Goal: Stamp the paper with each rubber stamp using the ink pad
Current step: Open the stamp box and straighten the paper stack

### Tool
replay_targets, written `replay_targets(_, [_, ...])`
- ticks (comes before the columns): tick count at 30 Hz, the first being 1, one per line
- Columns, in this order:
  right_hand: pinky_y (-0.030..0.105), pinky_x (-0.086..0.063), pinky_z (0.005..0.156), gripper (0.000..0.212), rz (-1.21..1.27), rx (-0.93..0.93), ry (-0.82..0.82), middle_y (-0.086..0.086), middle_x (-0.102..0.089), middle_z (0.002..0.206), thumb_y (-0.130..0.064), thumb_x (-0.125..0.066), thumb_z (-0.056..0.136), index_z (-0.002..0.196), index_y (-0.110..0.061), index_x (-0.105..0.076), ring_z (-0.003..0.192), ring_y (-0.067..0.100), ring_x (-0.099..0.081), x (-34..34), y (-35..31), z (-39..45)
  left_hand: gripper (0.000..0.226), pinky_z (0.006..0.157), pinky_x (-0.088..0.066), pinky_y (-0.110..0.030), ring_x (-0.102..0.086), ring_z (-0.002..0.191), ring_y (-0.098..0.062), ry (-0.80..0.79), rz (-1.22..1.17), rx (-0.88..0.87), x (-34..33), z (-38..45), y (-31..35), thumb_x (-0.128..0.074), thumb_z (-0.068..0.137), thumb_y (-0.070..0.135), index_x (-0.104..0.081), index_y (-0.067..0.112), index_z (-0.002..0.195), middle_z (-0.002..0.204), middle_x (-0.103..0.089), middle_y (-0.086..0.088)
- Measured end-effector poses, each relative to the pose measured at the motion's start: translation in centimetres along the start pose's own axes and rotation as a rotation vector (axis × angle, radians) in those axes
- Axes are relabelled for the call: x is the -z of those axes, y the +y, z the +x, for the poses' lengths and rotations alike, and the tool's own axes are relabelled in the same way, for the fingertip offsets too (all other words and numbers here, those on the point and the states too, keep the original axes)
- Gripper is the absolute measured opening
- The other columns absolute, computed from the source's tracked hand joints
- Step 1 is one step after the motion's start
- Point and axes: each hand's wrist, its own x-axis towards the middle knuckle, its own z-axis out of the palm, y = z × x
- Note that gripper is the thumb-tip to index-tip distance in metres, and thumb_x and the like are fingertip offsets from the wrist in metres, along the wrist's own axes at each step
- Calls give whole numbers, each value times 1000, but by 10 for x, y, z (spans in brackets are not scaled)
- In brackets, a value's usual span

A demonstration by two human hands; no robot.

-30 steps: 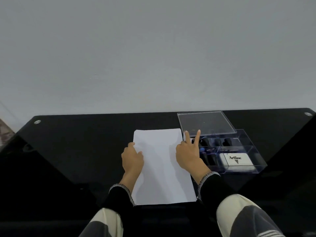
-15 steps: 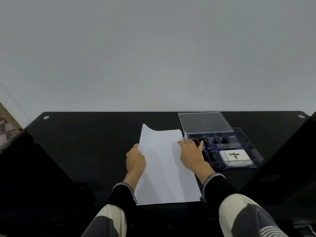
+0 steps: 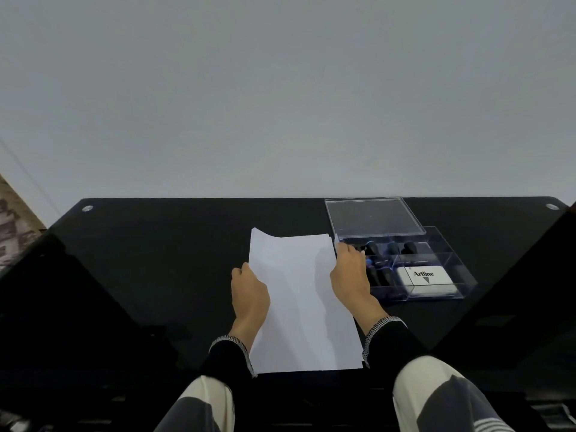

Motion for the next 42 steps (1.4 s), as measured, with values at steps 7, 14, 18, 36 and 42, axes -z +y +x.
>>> replay_targets(7, [43,-46,92,29,217,-15,61,16,-60,115,0,-44,93,120,0,-54,106,31,-54,18,13,-2,55,111,-28,-41,-27,138,-29,99,294,-178,-16,-13,14,-51,96,9,-30,9,147,151,-28,-12])
replay_targets(14, [49,-13,113,30,0,-258,314,8,-52,133,-11,-51,92,122,-11,-56,133,25,-35,53,67,-18,60,104,-28,-18,-34,133,-5,-551,-71,-611,-48,-54,41,-58,92,48,-36,28,144,143,-36,14])
replay_targets(18, [51,-4,117,37,-20,-363,202,16,-41,142,-19,-47,94,127,-3,-50,139,30,-26,53,100,-24,85,106,-28,-21,-30,135,-3,-449,-36,-665,-62,-60,44,-62,84,60,-15,38,151,150,-29,16])
replay_targets(36, [54,11,113,36,30,-323,45,6,-44,141,-15,-40,95,131,-14,-46,140,28,-22,39,96,22,66,98,-34,-33,-51,113,-13,-291,125,-610,-81,-21,60,-45,93,59,-16,43,150,121,-62,9])
replay_targets(42, [42,-33,102,33,-29,-380,102,17,-52,130,-17,-44,96,125,-1,-47,122,33,-46,62,99,28,64,97,-25,-23,-47,114,-9,-278,107,-663,-80,-22,45,-46,94,54,-15,45,149,127,-56,11])
